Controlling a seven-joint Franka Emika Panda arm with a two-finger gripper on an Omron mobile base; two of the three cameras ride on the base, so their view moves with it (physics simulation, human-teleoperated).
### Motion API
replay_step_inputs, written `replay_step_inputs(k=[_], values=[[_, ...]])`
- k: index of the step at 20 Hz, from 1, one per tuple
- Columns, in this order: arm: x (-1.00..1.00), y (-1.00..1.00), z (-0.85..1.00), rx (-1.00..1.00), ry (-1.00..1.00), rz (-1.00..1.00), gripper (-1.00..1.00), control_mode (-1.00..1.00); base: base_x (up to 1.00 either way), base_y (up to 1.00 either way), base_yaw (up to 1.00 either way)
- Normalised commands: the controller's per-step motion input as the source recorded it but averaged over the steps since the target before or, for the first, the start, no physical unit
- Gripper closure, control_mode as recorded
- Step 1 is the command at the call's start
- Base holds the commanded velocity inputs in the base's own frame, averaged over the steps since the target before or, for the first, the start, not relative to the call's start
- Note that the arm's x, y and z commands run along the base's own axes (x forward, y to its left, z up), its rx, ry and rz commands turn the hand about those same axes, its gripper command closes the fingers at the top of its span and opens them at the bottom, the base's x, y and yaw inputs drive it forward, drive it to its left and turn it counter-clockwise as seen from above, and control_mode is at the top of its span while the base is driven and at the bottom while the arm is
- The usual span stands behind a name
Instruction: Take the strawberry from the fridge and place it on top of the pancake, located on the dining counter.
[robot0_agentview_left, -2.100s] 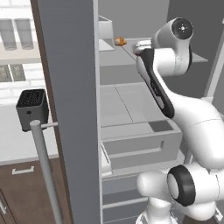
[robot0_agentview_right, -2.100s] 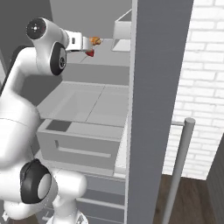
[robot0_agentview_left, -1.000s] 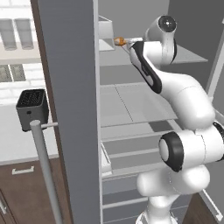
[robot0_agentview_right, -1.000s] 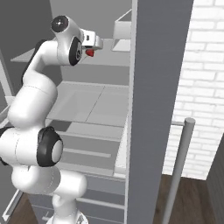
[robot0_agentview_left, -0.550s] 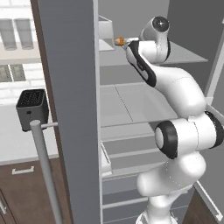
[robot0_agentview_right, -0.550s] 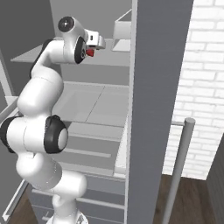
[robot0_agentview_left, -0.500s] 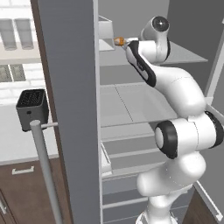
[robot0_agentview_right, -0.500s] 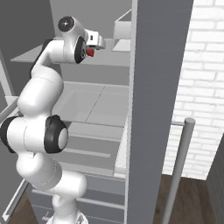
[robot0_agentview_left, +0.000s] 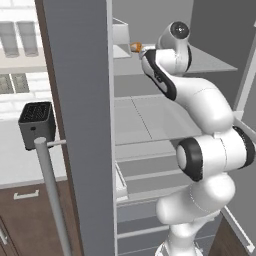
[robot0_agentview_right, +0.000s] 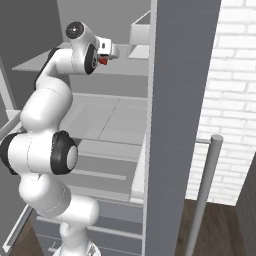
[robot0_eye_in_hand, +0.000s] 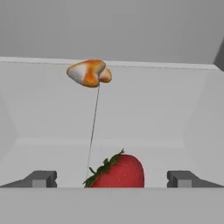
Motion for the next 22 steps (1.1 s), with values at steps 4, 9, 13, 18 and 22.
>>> replay_step_inputs(k=[4,9,13,18,22], values=[[0.21,-0.01,0.00,0.00,0.00,0.00,-1.00,-1.00,0.00,0.00,0.00],[0.18,-0.01,-0.14,0.00,0.04,0.00,-1.00,-1.00,0.00,0.00,0.00],[0.07,0.00,-0.08,0.00,0.00,0.00,-1.00,-1.00,0.00,0.00,0.00],[0.10,-0.01,-0.02,0.00,0.00,0.00,-1.00,-1.00,0.00,0.00,0.00],[0.00,0.00,-0.02,0.00,0.00,0.00,-1.00,-1.00,0.00,0.00,0.00]])
